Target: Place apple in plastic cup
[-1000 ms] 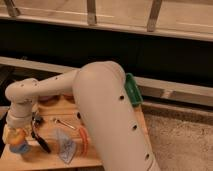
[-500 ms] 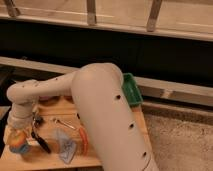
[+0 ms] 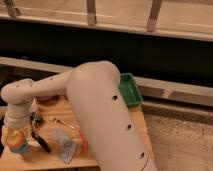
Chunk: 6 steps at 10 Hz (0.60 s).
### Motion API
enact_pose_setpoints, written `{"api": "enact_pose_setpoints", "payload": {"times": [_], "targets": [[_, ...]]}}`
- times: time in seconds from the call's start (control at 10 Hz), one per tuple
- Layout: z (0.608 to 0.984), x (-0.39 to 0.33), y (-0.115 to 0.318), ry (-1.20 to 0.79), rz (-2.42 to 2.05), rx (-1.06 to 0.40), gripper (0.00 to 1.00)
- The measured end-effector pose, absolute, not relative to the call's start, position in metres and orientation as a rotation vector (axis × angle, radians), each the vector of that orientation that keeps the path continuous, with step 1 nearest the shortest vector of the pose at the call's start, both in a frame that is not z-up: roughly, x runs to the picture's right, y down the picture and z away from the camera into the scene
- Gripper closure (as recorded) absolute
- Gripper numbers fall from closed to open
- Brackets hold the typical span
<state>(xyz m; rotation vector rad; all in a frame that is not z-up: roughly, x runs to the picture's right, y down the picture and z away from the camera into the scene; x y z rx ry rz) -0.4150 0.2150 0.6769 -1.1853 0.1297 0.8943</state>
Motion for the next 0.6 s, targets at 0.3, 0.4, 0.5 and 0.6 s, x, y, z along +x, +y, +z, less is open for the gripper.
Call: {"api": "enact_pose_setpoints", "payload": {"times": [0.3, 0.4, 0.5, 0.6], "targets": [[0.674, -0.414, 0.211, 0.137, 0.894, -1.160, 0.23], [0.671, -0.413, 0.205, 0.136, 0.900, -1.138, 0.23], [0.668, -0.409, 0.195, 0.133, 0.914, -1.101, 0.23], [0.662, -0.402, 0.180, 0.128, 0.944, -1.048, 0.23]]}}
